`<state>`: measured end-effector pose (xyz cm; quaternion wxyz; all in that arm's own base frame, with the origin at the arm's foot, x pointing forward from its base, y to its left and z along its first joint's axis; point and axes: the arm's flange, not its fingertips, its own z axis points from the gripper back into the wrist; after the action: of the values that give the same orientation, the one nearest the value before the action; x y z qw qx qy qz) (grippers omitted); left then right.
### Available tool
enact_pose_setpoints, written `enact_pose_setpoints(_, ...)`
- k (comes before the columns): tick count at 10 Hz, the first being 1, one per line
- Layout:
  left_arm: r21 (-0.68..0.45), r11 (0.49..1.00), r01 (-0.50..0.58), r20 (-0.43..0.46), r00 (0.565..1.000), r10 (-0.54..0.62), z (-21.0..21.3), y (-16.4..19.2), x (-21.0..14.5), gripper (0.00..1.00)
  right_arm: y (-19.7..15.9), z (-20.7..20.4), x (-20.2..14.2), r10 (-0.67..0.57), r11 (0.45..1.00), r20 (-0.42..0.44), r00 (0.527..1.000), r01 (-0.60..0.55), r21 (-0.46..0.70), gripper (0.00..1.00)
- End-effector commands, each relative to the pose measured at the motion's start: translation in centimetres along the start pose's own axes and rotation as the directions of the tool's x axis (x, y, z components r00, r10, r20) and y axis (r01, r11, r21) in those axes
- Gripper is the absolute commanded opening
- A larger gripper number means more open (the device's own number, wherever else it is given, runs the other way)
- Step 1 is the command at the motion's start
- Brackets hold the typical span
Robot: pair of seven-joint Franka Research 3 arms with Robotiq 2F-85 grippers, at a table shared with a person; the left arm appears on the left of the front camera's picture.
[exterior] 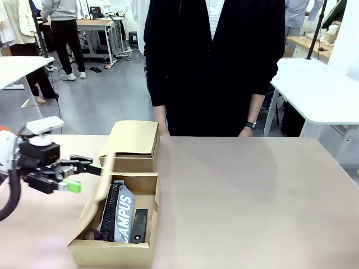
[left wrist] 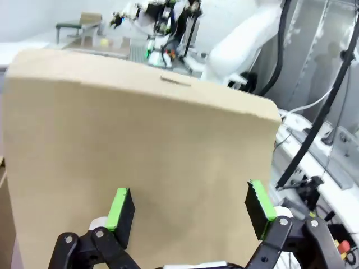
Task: Place items inside the box.
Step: Close the lid of the Mailer Box closest to the robot.
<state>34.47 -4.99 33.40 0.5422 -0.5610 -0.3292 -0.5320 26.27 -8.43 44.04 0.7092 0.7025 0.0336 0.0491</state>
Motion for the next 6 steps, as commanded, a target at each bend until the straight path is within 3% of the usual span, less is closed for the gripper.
enact_pose_setpoints(1,0.058,0.998,0.032,-0.068,0.997,-0.028,-5.7,-6.1,-3.4,1.00,0.1,0.2,0.0,0.026,1.000,0.004,1.000,-0.026,0.015,1.00)
enact_pose_setpoints(3,0.083,0.996,0.037,-0.146,0.989,-0.025,-6.3,-5.6,-4.7,1.00,0.1,0.2,0.0,0.026,1.000,0.004,1.000,-0.026,0.015,1.00)
enact_pose_setpoints(6,0.128,0.990,0.058,-0.130,0.991,-0.041,-5.6,-5.1,-4.1,1.00,0.1,0.2,0.0,0.026,1.000,0.004,1.000,-0.026,0.015,1.00)
